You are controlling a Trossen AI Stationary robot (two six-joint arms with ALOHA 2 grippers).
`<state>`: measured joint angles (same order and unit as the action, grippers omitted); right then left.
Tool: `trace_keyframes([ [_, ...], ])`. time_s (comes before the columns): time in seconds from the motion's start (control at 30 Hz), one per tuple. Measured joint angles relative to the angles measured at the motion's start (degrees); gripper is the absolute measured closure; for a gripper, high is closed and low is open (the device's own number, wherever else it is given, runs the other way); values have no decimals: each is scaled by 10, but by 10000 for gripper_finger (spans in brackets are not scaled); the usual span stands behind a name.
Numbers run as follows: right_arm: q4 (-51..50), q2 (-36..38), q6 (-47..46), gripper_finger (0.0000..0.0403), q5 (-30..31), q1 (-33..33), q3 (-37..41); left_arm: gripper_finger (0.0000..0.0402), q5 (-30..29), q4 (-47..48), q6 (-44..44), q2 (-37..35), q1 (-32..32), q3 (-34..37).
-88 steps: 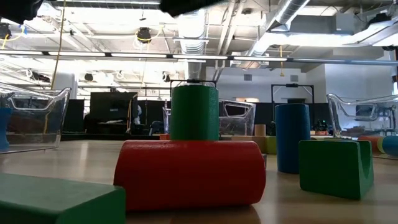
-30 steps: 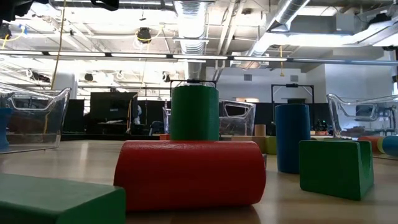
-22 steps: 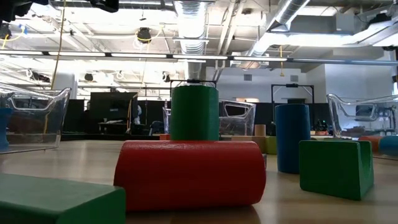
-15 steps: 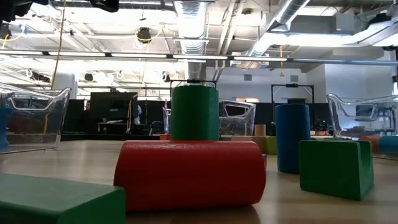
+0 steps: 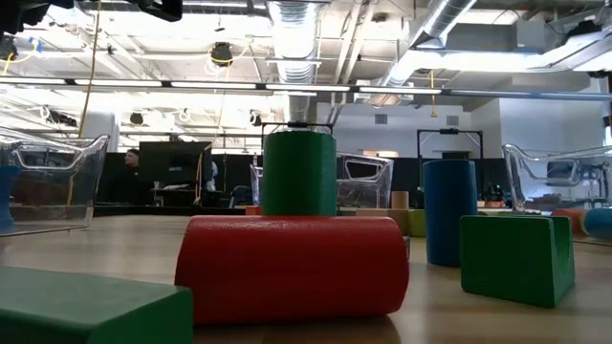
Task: Sort blocks by size
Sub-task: Put the light green arc block into the left transparent bin
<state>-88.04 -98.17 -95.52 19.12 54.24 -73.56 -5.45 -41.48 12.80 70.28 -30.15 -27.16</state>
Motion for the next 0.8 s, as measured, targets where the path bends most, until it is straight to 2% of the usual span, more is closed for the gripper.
trace_keyframes([
  [0.2, -15, 0, 23, 191, 91, 0, -39, 253, 0, 7, -2, 0, 0, 0],
  [0.4, 35, 0, 99, 191, 171, -22, -61, 253, -9, 20, -7, 0, 0, 0],
  [0.8, 206, 0, 341, 191, 187, -130, -61, 253, -13, 21, -15, 0, 0, 0],
])
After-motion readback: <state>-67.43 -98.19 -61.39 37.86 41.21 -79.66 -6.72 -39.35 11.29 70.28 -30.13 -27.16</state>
